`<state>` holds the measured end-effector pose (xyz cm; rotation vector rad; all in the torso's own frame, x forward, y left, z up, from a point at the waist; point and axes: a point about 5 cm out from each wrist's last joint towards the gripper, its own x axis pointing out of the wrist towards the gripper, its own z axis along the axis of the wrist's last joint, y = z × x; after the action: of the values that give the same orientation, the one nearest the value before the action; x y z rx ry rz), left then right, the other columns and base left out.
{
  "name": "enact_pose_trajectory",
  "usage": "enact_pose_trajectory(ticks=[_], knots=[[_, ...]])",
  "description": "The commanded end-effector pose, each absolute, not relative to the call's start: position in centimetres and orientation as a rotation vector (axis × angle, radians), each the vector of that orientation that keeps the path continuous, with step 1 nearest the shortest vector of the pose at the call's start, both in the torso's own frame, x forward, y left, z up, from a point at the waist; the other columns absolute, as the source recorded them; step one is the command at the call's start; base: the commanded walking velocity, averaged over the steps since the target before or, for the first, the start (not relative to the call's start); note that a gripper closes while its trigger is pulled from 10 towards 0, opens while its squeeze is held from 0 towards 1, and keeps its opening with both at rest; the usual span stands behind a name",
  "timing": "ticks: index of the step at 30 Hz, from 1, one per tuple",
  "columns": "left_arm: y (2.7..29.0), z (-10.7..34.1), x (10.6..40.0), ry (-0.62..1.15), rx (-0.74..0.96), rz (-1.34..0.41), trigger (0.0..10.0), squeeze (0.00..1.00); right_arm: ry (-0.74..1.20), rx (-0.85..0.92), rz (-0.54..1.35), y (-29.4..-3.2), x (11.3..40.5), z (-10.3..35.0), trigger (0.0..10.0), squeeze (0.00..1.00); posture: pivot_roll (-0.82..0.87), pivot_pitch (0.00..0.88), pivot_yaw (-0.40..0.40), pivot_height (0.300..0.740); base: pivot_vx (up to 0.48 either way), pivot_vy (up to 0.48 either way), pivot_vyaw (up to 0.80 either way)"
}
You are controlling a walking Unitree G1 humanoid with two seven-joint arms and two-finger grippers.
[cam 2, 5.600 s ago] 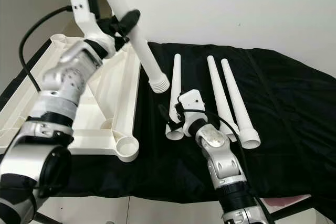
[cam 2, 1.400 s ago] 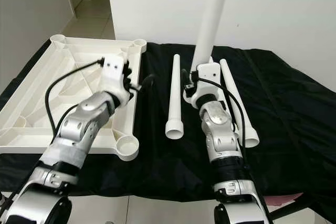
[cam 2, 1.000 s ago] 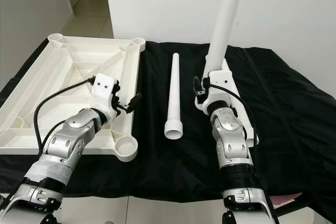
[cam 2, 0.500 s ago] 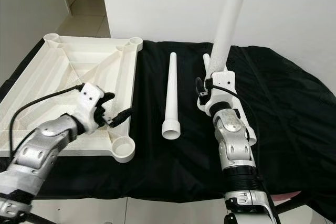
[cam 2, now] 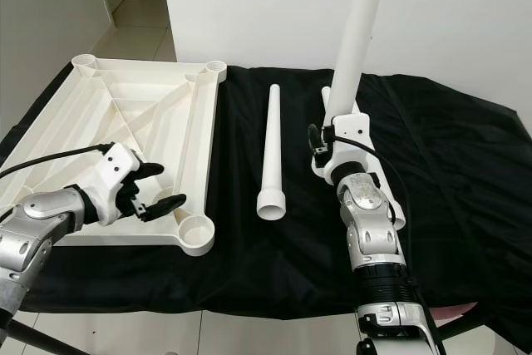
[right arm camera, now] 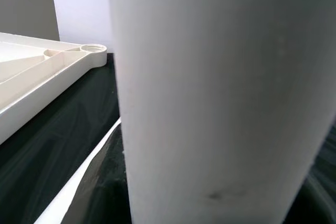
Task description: Building children table
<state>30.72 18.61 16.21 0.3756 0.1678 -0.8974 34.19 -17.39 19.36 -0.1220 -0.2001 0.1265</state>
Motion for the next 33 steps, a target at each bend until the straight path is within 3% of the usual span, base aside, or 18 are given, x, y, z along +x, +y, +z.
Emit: enact_pose_trajectory(ticks=[1, 23, 33], knots=[[19.7, 16.6, 30.7, 0.189, 0.418, -0.934, 10.0, 0.00, -0.202, -0.132, 0.127, -17.6, 34.3, 19.7, 10.0, 0.00, 0.02, 0.009, -0.038, 0.740, 0.000, 0.000, 0.00], [18.9, 14.1, 30.7, 0.305, 0.617, -0.973, 10.0, 0.00, -0.204, -0.149, 0.124, -17.7, 34.4, 19.8, 10.0, 0.00, 0.02, 0.028, -0.036, 0.740, 0.000, 0.000, 0.00], [15.7, 13.5, 31.6, 0.258, 0.668, -1.006, 10.0, 0.00, -0.206, -0.154, 0.115, -17.8, 34.5, 20.0, 10.0, 0.00, 0.02, 0.044, -0.028, 0.740, 0.000, 0.000, 0.00]])
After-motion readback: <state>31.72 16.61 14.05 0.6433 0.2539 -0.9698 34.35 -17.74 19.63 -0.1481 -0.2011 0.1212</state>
